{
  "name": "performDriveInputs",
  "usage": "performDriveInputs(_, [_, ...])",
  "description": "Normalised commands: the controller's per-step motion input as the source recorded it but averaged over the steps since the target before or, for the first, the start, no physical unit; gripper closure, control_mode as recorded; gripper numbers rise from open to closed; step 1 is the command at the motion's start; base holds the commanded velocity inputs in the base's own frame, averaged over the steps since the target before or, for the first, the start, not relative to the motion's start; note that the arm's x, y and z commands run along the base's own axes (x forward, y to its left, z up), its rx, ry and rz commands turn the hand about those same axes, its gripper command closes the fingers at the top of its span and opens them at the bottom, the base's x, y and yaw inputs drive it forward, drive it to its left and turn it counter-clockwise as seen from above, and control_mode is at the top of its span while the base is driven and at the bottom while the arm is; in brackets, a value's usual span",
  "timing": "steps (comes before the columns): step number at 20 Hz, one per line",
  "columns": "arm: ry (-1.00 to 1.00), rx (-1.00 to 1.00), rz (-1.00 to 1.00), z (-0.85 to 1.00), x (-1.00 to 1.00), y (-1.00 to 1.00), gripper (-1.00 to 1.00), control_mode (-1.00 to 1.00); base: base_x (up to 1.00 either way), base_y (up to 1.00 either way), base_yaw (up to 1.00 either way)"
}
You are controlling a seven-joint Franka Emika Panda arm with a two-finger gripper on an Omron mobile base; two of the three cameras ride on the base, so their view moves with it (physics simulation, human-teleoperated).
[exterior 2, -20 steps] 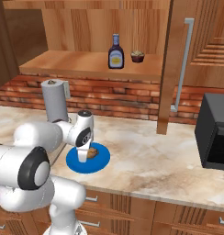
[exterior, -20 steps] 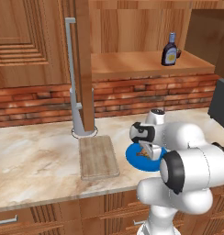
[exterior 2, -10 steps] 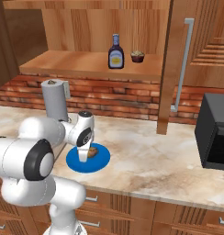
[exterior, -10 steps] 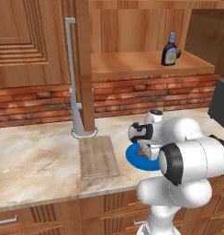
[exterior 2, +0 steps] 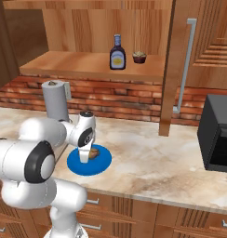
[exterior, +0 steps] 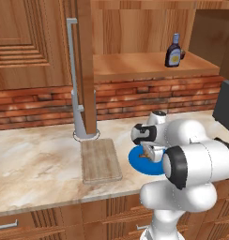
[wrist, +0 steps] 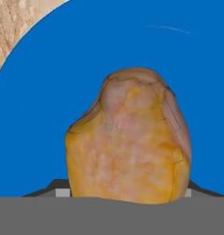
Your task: Pick the chicken drumstick from the plate and place it on the cutting board. Then pick the condiment bottle from the cabinet and place it next to the cutting board.
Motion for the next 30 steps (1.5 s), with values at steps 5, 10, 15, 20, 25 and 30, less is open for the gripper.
performDriveInputs(5, [-0.03, 0.0, 0.0, 0.22, -0.15, 0.0, 1.0, -1.0, 0.0, 0.0, 0.0])
performDriveInputs(10, [-0.06, 0.0, 0.0, 0.26, -0.16, 0.04, 1.0, -1.0, 0.0, 0.0, 0.0])
performDriveInputs(15, [-0.08, 0.02, 0.0, 0.19, -0.18, 0.23, 1.0, -1.0, 0.0, 0.0, 0.0])
performDriveInputs(20, [-0.09, 0.02, 0.0, 0.18, -0.22, 0.36, 1.0, -1.0, 0.0, 0.0, 0.0])
performDriveInputs(25, [-0.06, 0.01, 0.0, 0.16, -0.18, 0.38, 1.0, -1.0, 0.0, 0.0, 0.0])
performDriveInputs(30, [-0.03, 0.0, 0.0, 0.15, -0.16, 0.37, 1.0, -1.0, 0.0, 0.0, 0.0])
